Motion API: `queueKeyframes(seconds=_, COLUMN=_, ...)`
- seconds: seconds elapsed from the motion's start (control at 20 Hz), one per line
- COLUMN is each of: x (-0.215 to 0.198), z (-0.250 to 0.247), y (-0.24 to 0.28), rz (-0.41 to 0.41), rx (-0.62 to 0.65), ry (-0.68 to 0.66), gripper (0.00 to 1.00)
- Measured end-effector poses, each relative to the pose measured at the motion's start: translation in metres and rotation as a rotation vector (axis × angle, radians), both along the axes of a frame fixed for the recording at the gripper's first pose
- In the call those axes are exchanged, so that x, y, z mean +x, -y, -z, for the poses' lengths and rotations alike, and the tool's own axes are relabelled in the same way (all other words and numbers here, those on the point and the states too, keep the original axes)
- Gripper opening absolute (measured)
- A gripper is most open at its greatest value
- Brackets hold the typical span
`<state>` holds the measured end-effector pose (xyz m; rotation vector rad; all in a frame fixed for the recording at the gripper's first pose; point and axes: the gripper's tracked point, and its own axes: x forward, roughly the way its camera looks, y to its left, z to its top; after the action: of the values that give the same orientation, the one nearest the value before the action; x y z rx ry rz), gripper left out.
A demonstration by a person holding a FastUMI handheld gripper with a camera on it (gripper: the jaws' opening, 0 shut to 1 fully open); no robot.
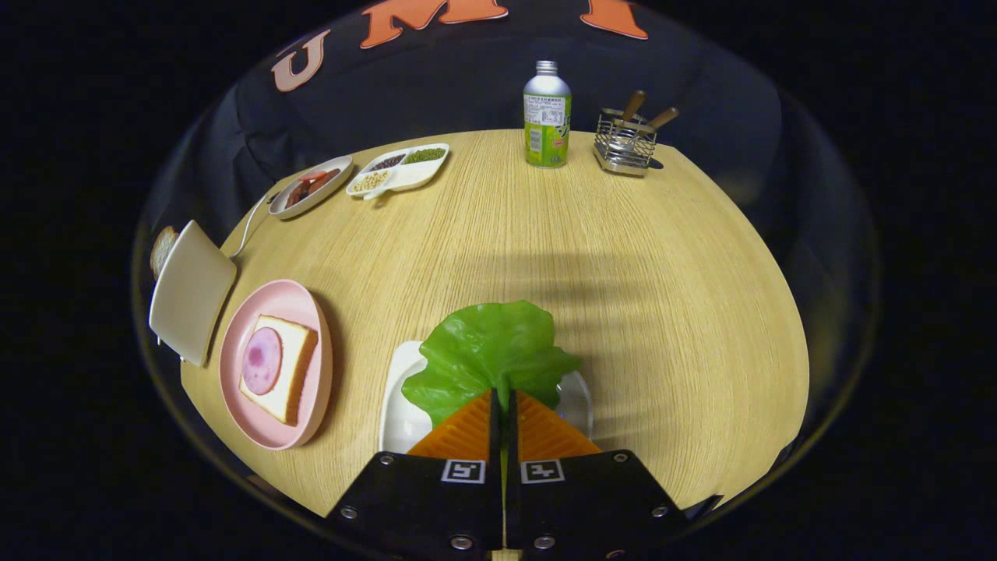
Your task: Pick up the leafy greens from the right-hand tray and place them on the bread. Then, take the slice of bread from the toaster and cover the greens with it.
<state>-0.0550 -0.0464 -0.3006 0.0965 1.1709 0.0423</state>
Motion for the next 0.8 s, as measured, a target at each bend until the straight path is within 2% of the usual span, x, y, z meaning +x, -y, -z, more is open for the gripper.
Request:
queueKeyframes(seconds=0.35, x=0.022, z=-0.053, y=-0.023, rz=-0.033, rx=0.064, ry=0.142, gripper=0.02)
queueKeyframes(seconds=0.8, x=0.027, z=-0.085, y=-0.092, rz=-0.19, rx=0.135, ry=0.213, gripper=0.02)
